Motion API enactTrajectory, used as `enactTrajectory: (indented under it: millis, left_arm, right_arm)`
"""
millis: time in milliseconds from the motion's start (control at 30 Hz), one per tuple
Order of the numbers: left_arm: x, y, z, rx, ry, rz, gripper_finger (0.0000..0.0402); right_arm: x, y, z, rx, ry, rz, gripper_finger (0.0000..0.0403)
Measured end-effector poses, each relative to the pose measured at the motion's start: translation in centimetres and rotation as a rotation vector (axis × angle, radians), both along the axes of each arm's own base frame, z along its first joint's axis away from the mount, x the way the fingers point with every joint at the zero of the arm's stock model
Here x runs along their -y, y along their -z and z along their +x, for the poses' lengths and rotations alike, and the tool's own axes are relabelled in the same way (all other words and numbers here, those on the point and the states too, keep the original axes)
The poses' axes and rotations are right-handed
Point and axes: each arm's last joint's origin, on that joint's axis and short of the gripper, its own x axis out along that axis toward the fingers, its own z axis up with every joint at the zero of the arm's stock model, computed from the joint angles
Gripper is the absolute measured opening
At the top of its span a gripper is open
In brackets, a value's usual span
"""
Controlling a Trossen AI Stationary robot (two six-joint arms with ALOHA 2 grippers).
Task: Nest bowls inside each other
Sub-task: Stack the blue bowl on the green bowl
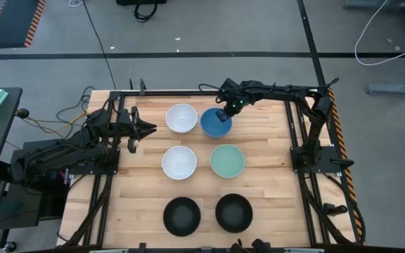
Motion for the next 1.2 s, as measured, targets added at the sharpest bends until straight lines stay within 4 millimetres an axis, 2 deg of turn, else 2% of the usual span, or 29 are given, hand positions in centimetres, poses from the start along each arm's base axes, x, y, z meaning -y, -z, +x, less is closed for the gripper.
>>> enactTrajectory:
  millis: [367,667,833,1000,1200]
  left_arm:
    - [0.0,0.2,0.0,-0.018,0.0,-0.009,0.0073]
    - [0.0,0.2,0.0,-0.021,0.0,-0.01,0.0064]
    - [0.0,0.2,0.0,-0.021,0.0,-0.01,0.0062]
    - [0.0,0.3,0.0,-0.027,0.0,-0.014,0.0066]
    - [0.0,0.4,0.0,-0.041,0.0,-0.022,0.0061]
  right_arm:
    - [-0.4,-2.1,0.9,-0.024,-0.06,-0.047,0.0008]
    - [-2.2,-6.1,2.3,-0.051,-0.119,-0.077,0.0008]
    - [-4.0,-9.2,2.9,-0.072,-0.149,-0.085,0.0008]
    - [-6.7,-11.7,3.4,-0.091,-0.194,-0.079,0.0008]
    - [-10.4,-13.5,3.1,-0.168,-0.219,-0.046,0.0008]
